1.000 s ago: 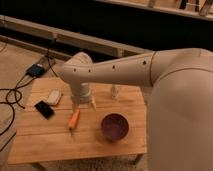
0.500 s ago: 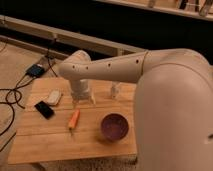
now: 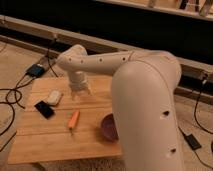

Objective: Place the ceramic cup in the ceramic bowl

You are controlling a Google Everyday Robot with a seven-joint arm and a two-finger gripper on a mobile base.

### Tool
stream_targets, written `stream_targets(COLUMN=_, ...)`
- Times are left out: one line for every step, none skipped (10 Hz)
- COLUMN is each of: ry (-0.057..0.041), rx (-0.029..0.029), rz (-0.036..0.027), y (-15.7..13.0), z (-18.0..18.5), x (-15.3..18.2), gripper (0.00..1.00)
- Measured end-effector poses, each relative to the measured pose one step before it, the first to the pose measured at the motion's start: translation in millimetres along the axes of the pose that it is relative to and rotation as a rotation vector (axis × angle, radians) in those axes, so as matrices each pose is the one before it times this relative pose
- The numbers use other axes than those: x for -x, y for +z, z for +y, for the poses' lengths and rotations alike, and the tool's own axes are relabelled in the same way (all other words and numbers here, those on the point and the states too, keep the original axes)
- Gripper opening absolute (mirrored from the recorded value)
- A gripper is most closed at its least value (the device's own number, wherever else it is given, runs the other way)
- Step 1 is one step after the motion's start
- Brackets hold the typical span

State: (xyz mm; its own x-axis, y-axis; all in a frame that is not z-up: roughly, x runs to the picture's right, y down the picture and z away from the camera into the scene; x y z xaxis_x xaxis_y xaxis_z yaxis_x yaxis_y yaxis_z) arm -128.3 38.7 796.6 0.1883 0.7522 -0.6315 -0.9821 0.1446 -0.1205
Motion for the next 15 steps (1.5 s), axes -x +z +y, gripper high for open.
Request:
stream_targets(ry=-0.01260, rx=0.00093, rz=-0.00623, y=4.44, z=-1.38, x=16.42, gripper=0.65)
stream_targets(ry=-0.00979, rx=0.00183, rz=-0.00618, y=2.93, z=-0.91, x=12.24, gripper=0.65)
stream_targets(ry=-0.01059, rx=0.00143, rz=-0.00439, y=2.79, z=-0.32, x=9.07, gripper=0.65)
stream_targets(ry=-0.01548, rx=0.00461, rz=-0.00899, y=3.03, z=0.06, x=10.76, gripper=0.65)
stream_targets(ry=-0.01545, rx=0.00457, rz=-0.00855, y=2.62, z=0.21, x=8.47, gripper=0.65)
stream_targets(ry=-0.01695, rx=0.00591, rz=-0.01611, y=2.09, z=0.81, x=9.44, gripper=0.65)
stream_targets(ry=-0.00897, rx=0.00566, rz=-0.01616, y=0.76, z=0.39, x=8.39, gripper=0.65)
stream_targets(ry=0.00268, rx=0.00086, rz=-0.01547, y=-0.36, z=-2.32, x=6.80, gripper=0.65)
stream_targets(ry=0.00862, rx=0.00082, rz=-0.01564, y=-0.89, z=-3.34, x=6.94, gripper=0.65)
stream_targets(ry=0.00782, rx=0.00014, rz=-0.01164, y=-1.28, z=-2.95, x=4.93, gripper=0.65)
stream_targets(ry=0.01680, rx=0.00223, rz=-0.01158, y=-0.93, z=-3.16, x=5.45, gripper=0.65)
stream_targets(ry=0.00893, rx=0.00043, rz=-0.00530, y=0.08, z=-2.08, x=2.88, gripper=0.65)
stream_targets(ry=0.00468, rx=0.00073, rz=-0.00193, y=0.75, z=-0.02, x=1.42, gripper=0.65)
stream_targets(ry=0.01282, rx=-0.00434, rz=-0.00380, y=1.33, z=-1.73, x=2.44, gripper=0.65)
stream_targets(ry=0.01618, rx=-0.00625, rz=-0.00399, y=1.80, z=-2.22, x=2.51, gripper=0.65)
